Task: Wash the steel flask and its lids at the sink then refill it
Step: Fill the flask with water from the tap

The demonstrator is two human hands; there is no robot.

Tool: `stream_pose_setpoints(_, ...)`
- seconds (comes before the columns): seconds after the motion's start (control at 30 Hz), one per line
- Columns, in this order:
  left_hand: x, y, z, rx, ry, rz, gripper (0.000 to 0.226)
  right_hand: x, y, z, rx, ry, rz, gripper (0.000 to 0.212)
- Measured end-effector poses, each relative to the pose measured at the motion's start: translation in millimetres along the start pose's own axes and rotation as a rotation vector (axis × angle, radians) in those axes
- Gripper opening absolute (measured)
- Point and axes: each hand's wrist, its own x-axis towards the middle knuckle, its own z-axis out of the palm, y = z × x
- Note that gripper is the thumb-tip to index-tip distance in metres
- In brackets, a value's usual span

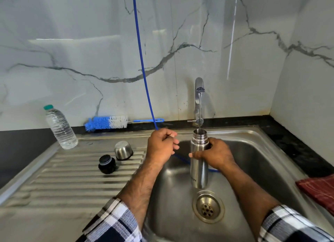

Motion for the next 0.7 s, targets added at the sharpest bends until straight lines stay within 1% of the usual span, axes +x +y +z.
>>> stream_pose_setpoints(0.17,-8.8,-10.1,1.8,-0.086,-0.033,-0.013,0.021,0.7,5.8,3.4,-0.024,0.040,-0.004,0.052)
stream_pose_setpoints(0.3,-6.6,-18.3,-1.9,-0.133,0.020,-0.028,0.019,1.9,11.1,7.5,-0.002,0.081,0.011,0.052)
stream_pose_setpoints(0.37,-7.5,-19.0,-2.5,-0.166,0.028,-0.038,0.019,-0.2,13.5,11.1,0.003,0.098,0.021,0.055)
stream_pose_setpoints(0.47,-9.0,-19.8,1.7,-0.170,0.010,-0.071,0.020,0.1,15.8,14.0,0.020,0.117,0.044,0.060)
stream_pose_setpoints(0.53,-9.3,-21.5,4.4,-0.158,-0.018,-0.079,0.019,-0.5,16.0,16.0,0.026,0.123,0.065,0.059)
stream_pose_setpoints(0.7,-15.2,-24.3,8.9,-0.166,-0.028,-0.115,0.020,-7.8,20.6,20.0,-0.023,0.113,0.085,0.058)
